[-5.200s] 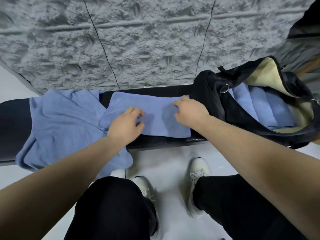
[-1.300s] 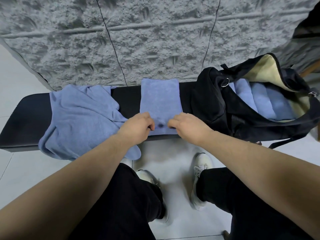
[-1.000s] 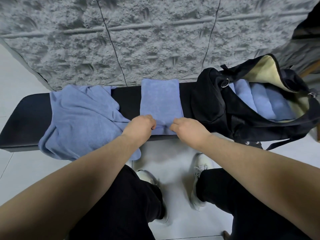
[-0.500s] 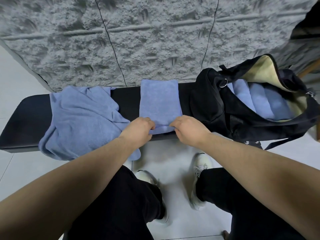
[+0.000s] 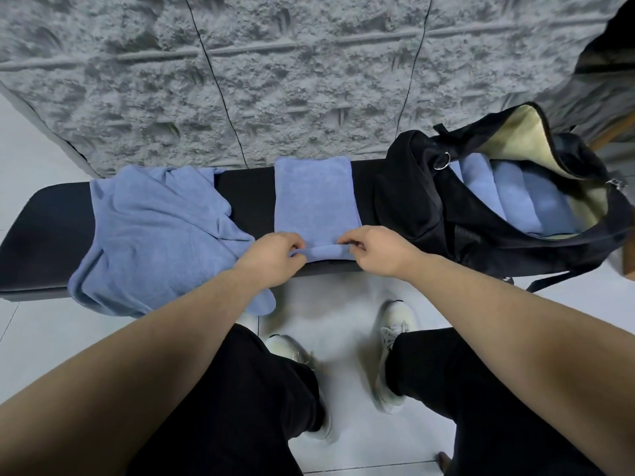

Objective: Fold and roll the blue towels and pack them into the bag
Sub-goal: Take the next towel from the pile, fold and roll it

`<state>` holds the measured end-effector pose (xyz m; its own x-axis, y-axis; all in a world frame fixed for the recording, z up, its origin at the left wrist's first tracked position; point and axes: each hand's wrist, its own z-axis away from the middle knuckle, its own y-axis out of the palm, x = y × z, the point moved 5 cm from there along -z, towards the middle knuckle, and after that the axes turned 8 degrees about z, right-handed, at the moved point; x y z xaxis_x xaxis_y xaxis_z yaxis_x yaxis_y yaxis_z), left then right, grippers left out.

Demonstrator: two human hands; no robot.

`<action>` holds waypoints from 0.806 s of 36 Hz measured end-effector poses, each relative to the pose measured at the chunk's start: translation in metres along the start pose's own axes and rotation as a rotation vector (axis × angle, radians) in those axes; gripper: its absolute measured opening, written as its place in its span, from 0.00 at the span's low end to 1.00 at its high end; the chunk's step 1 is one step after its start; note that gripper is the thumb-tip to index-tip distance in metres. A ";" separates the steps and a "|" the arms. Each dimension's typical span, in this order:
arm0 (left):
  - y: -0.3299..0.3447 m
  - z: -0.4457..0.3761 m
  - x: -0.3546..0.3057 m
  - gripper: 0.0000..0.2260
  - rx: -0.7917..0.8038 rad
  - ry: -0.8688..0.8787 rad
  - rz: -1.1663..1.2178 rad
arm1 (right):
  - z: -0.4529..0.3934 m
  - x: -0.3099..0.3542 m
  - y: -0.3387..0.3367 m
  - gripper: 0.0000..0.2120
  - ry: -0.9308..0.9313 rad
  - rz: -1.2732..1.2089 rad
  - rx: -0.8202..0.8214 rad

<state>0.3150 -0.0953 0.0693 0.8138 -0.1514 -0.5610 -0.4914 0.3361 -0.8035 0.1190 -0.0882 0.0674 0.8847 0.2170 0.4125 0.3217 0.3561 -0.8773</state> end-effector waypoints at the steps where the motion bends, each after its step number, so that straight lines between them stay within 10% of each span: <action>1: 0.000 0.000 0.001 0.06 0.003 -0.004 0.008 | -0.001 -0.002 0.000 0.15 0.025 -0.052 -0.010; 29: -0.007 -0.007 -0.014 0.11 -0.147 0.138 -0.137 | -0.006 0.021 0.000 0.11 -0.145 0.383 -0.220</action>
<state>0.3054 -0.1017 0.0812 0.8305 -0.3155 -0.4591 -0.4278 0.1666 -0.8884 0.1398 -0.0895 0.0748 0.9025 0.4259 0.0646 0.0584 0.0275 -0.9979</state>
